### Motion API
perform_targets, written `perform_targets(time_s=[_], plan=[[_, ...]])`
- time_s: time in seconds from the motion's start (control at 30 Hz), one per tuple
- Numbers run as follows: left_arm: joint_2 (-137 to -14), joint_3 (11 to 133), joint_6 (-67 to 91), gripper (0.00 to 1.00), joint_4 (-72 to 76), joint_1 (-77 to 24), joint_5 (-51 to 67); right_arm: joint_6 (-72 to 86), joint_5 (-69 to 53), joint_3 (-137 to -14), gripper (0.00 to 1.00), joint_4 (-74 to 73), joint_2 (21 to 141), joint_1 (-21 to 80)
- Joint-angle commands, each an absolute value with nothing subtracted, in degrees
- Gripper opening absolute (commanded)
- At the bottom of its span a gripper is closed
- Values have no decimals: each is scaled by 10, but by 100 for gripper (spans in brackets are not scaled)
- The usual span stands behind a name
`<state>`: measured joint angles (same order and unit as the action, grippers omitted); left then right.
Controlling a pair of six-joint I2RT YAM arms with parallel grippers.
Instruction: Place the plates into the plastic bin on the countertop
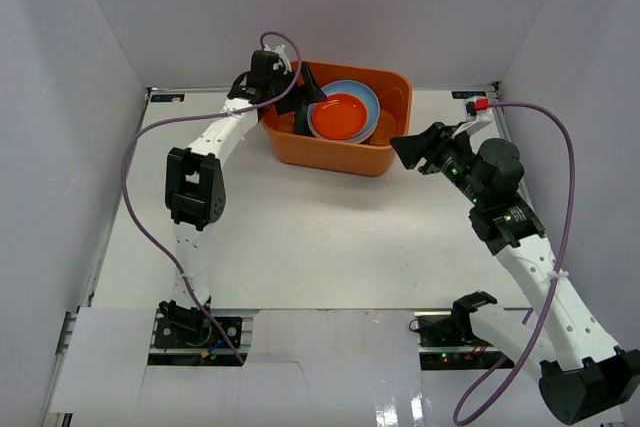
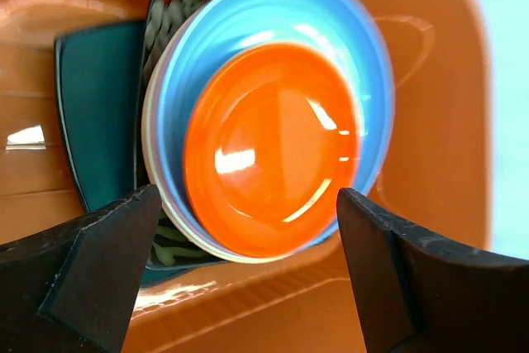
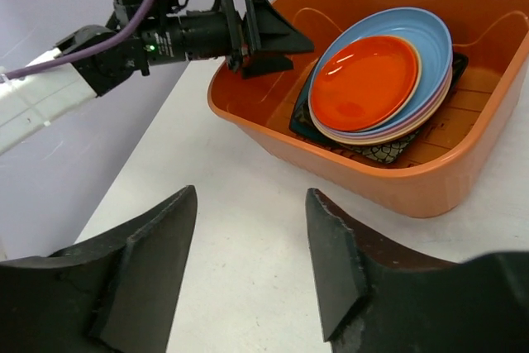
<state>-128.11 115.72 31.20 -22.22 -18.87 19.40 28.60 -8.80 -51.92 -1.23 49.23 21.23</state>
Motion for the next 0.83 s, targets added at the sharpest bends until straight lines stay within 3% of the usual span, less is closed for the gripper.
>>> perform_targets(time_s=[0.0, 0.07, 0.17, 0.53, 0.7, 0.8], plan=[[-1166, 1149, 296, 98, -186, -187, 185, 287, -91, -532, 64, 20, 501, 221], [-1101, 1105, 295, 98, -166, -188, 179, 280, -87, -539, 70, 8, 512, 225], [-990, 1011, 292, 98, -110, -193, 178, 273, -82, -549, 90, 1, 519, 231], [-532, 681, 279, 98, -85, -215, 204, 163, 26, -607, 90, -82, 374, 236], [-376, 615, 214, 98, -213, -215, 109, 112, 82, -589, 90, -110, 292, 236], [-343, 590, 201, 98, -278, -214, 61, 99, 129, -569, 90, -119, 265, 236]])
